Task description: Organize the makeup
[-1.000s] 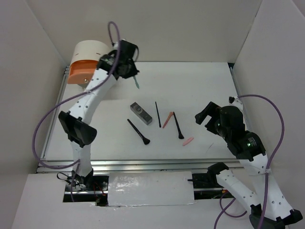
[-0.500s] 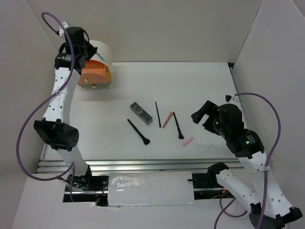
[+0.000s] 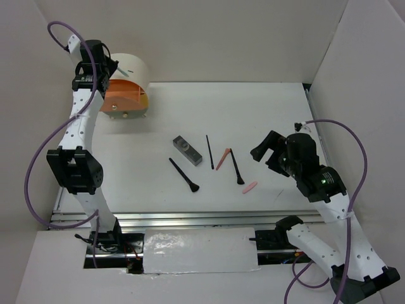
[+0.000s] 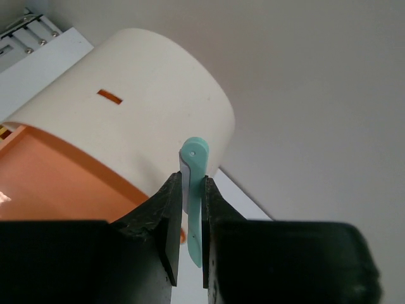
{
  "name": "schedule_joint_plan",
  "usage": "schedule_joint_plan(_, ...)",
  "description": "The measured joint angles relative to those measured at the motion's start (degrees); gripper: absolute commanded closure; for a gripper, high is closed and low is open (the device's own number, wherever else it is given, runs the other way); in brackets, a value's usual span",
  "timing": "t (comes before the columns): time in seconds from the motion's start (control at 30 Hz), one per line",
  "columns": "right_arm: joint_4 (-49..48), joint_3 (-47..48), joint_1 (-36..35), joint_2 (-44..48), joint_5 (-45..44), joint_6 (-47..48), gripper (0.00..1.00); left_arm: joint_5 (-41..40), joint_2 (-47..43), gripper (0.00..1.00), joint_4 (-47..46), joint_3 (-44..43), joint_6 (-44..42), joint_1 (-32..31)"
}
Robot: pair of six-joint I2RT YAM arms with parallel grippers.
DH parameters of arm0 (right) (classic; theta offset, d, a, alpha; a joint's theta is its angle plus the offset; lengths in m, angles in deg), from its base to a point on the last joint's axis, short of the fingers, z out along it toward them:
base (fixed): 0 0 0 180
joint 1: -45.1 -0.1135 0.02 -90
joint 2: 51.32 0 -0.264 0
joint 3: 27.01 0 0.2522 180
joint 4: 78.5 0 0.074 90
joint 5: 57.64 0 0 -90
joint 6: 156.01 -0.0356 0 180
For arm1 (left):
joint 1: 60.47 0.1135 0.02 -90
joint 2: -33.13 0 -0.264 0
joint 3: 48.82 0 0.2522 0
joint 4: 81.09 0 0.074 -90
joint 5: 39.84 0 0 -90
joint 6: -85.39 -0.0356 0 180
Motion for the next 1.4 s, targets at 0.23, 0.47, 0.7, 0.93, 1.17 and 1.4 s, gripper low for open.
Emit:
schedule_joint_plan(0.23,-0.39,0.61,0.00,-1.66,-0.04,-0.02,0.00,-1.60,-1.60,0.88,-4.07,12.61,0.20,1.79)
schedule_joint_plan(0.47,-1.36,1.97,0.02,-3.61,0.00,-0.02,0.00,-2.32,-3.04,0.72,-5.79,18.21,0.50,3.08)
schedule_joint_plan(0.7,-2.67,2.54,0.04,-5.90,0.42,-0.02,0.00,-1.46,-3.96,0.25,-6.95,17.40,1.25,3.78)
schedule_joint_plan(0.93,-3.34,2.89,0.04,-6.71,0.70,0.00,0.00,-0.55,-4.37,0.12,-6.45,14.64,1.42,3.80)
schedule_joint_plan(1.17,-3.30,4.39,0.09,-7.48,-1.01,-0.13,0.00,0.46,-4.15,0.00,4.76,-1.22,-3.50,0.39)
schedule_joint_plan(1.4,-1.79,6.97,0.42,-7.67,-7.87,-2.40,0.00,-1.25,-9.51,0.01,11.65,-1.70,-12.00,-20.48)
